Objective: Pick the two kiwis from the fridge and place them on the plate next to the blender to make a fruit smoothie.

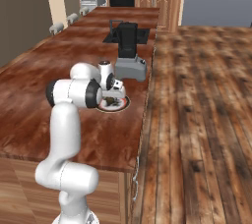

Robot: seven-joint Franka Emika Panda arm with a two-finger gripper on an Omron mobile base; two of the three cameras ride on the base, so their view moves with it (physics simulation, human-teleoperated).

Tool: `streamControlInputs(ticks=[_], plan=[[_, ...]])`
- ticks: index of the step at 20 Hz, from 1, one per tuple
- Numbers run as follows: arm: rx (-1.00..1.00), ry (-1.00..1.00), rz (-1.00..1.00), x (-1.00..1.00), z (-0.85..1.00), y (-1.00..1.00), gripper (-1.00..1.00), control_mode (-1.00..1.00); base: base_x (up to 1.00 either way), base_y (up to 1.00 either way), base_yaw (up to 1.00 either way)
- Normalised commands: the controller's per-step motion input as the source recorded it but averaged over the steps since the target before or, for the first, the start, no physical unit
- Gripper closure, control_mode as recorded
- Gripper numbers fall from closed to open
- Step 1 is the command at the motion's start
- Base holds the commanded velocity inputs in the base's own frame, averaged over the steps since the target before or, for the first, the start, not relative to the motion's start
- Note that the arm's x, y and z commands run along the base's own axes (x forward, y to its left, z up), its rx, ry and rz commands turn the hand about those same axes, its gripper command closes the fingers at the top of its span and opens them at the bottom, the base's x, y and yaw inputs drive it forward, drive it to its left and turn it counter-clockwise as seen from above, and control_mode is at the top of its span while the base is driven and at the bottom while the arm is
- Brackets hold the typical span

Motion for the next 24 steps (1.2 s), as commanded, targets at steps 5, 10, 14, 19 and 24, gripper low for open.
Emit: streamControlInputs(ticks=[5,10,14,19,24], plan=[[0.00,-0.01,-0.01,0.18,-0.04,0.00,-1.00,-1.00,0.00,0.00,0.00],[0.00,-0.04,-0.02,0.00,0.20,0.00,-1.00,-1.00,0.00,0.00,0.00],[0.00,-0.06,0.00,-0.30,0.57,0.00,-1.00,-1.00,0.00,0.00,0.00],[0.00,-0.07,0.00,-0.98,0.55,-0.01,-1.00,-1.00,0.00,0.00,0.00],[0.00,-0.16,0.01,-1.00,0.57,0.00,-1.00,-1.00,0.00,0.00,0.00]])
